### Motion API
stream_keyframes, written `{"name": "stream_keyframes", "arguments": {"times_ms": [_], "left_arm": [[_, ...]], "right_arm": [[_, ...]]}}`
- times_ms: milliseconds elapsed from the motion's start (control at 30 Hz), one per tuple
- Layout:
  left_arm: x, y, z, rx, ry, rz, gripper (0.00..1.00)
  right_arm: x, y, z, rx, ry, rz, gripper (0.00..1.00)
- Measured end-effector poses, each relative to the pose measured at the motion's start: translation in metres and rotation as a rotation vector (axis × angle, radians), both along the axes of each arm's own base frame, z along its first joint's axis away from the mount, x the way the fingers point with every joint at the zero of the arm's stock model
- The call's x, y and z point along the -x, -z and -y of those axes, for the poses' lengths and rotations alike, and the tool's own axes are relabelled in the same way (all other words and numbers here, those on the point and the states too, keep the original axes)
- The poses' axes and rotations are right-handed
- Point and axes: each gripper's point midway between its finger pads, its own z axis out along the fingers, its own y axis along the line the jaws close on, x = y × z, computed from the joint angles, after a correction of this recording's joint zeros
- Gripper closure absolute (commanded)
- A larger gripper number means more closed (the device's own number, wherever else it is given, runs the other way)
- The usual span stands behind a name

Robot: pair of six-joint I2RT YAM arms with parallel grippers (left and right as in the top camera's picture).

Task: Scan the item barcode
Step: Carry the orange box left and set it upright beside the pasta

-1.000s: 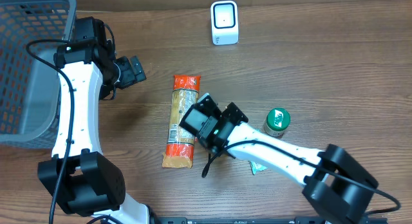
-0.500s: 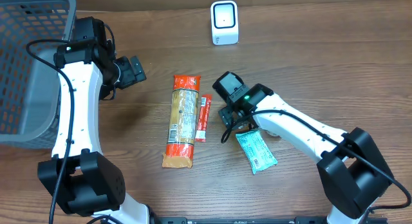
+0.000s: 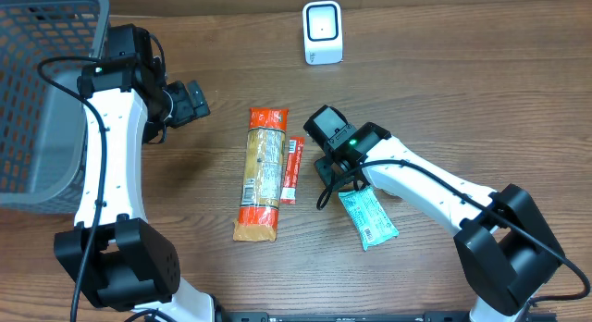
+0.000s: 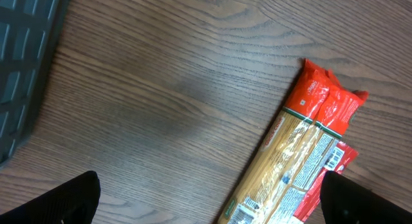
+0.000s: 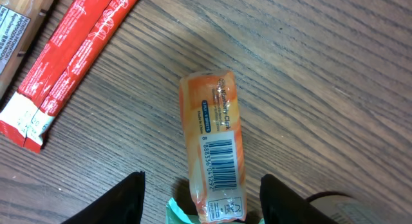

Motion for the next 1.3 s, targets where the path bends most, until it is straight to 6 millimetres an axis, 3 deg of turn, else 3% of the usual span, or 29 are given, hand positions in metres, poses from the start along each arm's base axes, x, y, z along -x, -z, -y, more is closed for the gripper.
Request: {"name": "stream_keyframes", "arguments": {"times_ms": [100,567,733,867,1033,1300], "left_arm": [[0.000,0.000,0.000,0.000,0.000,0.000,0.00],[0.000,0.000,0.000,0.000,0.000,0.000,0.00],[0.000,0.000,0.000,0.000,0.000,0.000,0.00],[0.000,0.000,0.000,0.000,0.000,0.000,0.00],[0.000,0.000,0.000,0.000,0.000,0.000,0.00],[0.000,0.000,0.000,0.000,0.000,0.000,0.00]], "right_arm": [[0.000,0.000,-0.001,-0.004,0.000,-0.001,0.49],[-0.001,0.000,-0.003,-0.011,-0.002,0.003,0.49],[-0.001,0.012,-0.002,0.007,-0.002,-0.018,0.51],[0.000,0.027,-0.001,0.028,-0.003,-0.040,0.61],[-0.002,0.031,-0.003,0.022,0.000,-0.035,0.75],[-0.001,0.031,-0.007,-0.014,0.067,-0.046,0.74]]}}
